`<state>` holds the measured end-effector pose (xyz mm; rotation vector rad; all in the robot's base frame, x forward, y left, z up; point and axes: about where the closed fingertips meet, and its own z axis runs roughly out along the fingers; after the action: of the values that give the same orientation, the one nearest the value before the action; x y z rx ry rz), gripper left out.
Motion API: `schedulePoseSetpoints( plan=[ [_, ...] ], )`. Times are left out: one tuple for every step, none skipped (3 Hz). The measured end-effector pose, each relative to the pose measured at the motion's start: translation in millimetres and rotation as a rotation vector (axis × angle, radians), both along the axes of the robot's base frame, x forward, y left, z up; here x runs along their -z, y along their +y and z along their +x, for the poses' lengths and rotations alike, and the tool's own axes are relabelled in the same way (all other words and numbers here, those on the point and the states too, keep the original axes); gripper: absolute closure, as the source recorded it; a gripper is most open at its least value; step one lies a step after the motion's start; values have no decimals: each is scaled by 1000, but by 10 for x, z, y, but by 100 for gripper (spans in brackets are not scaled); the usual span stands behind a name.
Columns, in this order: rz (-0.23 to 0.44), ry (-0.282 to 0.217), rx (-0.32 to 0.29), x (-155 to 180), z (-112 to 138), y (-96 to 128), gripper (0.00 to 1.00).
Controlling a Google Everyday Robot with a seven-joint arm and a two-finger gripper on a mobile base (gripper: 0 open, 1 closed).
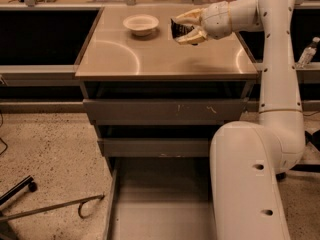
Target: Pick rxbar chocolate from bottom drawer and place on counter
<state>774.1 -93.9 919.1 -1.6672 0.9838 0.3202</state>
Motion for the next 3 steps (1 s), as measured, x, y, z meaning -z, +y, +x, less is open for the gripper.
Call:
schedulePoseSetpoints(
  plan=[
    [-35,-44,51,142,270,82,100],
    [-81,-7,87,344,381,89,100],
    [-79,125,103,633,343,47,100]
  ],
)
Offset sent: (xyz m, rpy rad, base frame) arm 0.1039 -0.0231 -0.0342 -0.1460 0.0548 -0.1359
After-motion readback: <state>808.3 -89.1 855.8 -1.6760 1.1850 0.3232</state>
